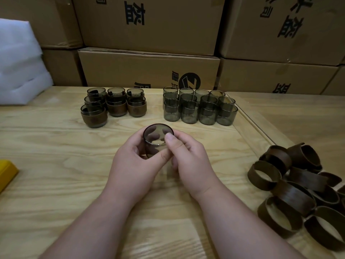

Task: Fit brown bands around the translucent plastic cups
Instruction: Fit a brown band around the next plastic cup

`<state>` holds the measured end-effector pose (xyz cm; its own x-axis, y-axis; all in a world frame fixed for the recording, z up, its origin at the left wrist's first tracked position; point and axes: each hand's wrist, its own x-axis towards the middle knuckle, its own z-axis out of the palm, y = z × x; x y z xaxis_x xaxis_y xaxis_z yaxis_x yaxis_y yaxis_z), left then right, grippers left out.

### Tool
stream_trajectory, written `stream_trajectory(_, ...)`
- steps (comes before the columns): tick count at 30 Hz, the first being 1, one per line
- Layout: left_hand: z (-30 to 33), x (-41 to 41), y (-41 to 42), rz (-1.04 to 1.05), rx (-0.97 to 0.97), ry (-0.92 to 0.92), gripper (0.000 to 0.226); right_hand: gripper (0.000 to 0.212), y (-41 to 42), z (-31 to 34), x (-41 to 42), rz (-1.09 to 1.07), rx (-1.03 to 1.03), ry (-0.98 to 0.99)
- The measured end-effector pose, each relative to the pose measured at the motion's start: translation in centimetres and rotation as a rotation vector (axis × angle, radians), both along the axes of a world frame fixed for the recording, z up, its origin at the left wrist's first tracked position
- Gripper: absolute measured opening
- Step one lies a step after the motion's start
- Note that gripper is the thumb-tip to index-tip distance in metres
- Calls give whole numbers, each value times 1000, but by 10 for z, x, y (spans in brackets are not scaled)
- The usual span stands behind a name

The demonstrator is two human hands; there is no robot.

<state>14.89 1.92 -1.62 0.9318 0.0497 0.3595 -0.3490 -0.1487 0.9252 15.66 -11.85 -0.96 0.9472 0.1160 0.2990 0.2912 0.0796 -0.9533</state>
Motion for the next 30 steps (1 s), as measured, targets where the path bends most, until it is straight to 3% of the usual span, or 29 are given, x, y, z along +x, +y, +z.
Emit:
stream_trajectory(5, 3, -3, -1, -31, 11, -5, 49, 26, 2, 2, 1, -57, 74, 136)
stream_trajectory(12, 1, -7, -4, -85, 222, -73, 69, 29, -4, 2, 4, -173, 198, 253)
stream_trajectory(18, 0, -7, -4, -61, 319, -135, 78, 26, -1, 5, 2, -222, 140, 223)
stream_trajectory(22, 0, -6, -5, -47, 350, -150, 84, 38, 0, 4, 1, -214, 71, 186)
stream_trajectory(30, -1, -6, -4, -32, 343, -153, 74, 63, 3, -1, 1, -168, 39, 146)
